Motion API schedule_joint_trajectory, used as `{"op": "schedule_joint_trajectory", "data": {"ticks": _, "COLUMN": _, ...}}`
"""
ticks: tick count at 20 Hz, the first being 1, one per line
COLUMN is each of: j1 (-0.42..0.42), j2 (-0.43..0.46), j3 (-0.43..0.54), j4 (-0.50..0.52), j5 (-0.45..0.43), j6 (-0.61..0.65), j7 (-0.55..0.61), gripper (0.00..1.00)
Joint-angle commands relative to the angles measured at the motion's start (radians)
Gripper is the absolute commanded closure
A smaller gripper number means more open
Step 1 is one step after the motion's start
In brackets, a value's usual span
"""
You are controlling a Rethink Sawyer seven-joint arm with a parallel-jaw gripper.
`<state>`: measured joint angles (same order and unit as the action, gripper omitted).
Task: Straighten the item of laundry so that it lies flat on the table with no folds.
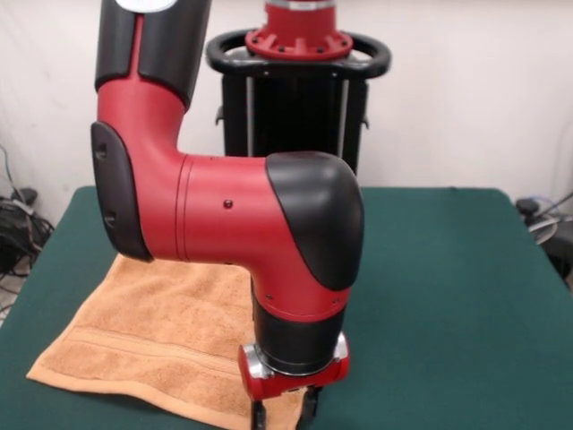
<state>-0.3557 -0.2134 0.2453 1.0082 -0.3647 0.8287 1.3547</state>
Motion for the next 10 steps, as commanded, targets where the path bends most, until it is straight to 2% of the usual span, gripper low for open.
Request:
{"op": "schedule_joint_trajectory", "data": {"ticks": 1, "j1": -0.051, "j2": -0.027, "j3": 0.074, "j4": 0.130, "j5": -0.008, "j6": 0.115, "j7": -0.186, "gripper": 0.00}}
{"op": "schedule_joint_trajectory", "data": {"ticks": 10, "j1": -0.099, "j2": -0.040, "j3": 0.100, "j4": 0.154, "j5": -0.025, "j6": 0.148, "j7": -0.244, "gripper": 0.00}}
